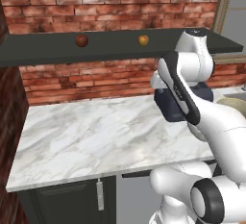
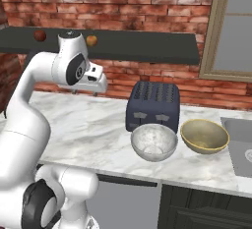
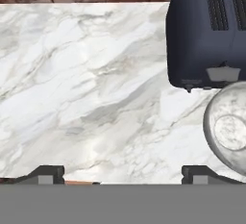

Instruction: Pick the apples from the cabinet and place them in one bowl. Pick the tangerine from the sink and place it in the other bowl.

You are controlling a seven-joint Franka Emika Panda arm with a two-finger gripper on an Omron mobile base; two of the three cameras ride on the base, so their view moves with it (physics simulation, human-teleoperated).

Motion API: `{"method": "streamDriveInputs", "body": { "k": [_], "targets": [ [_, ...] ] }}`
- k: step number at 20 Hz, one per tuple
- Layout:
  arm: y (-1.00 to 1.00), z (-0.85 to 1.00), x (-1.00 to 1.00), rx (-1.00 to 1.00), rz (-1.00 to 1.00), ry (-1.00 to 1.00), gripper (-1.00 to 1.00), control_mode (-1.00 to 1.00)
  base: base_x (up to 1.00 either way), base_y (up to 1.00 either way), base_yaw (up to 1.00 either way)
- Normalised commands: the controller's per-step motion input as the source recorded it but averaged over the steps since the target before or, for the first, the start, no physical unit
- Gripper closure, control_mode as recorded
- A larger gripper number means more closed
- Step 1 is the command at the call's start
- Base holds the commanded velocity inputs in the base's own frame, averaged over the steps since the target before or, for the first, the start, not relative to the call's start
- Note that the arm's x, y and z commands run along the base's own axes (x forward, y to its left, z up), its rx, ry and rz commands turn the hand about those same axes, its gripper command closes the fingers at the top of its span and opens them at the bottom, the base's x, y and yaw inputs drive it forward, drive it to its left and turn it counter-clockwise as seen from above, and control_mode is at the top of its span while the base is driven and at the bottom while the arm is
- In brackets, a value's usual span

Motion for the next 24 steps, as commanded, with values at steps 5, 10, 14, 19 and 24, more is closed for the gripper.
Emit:
{"method": "streamDriveInputs", "body": {
  "k": [5, 10, 14, 19, 24],
  "targets": [
    [0.00, 0.28, -0.55, 0.00, 0.00, -0.17, -1.00, -1.00, 0.00, 0.00, 0.00],
    [0.00, 0.40, -0.36, 0.00, 0.00, -0.16, -1.00, -1.00, 0.00, 0.00, 0.00],
    [0.05, 0.45, -0.07, 0.00, -0.01, -0.22, -1.00, -1.00, 0.00, 0.00, 0.00],
    [0.21, 0.57, -0.03, 0.00, -0.03, -0.15, -1.00, -1.00, 0.00, 0.00, 0.00],
    [0.12, 0.49, 0.00, 0.00, -0.01, -0.02, -1.00, -1.00, 0.00, 0.00, 0.00]
  ]
}}
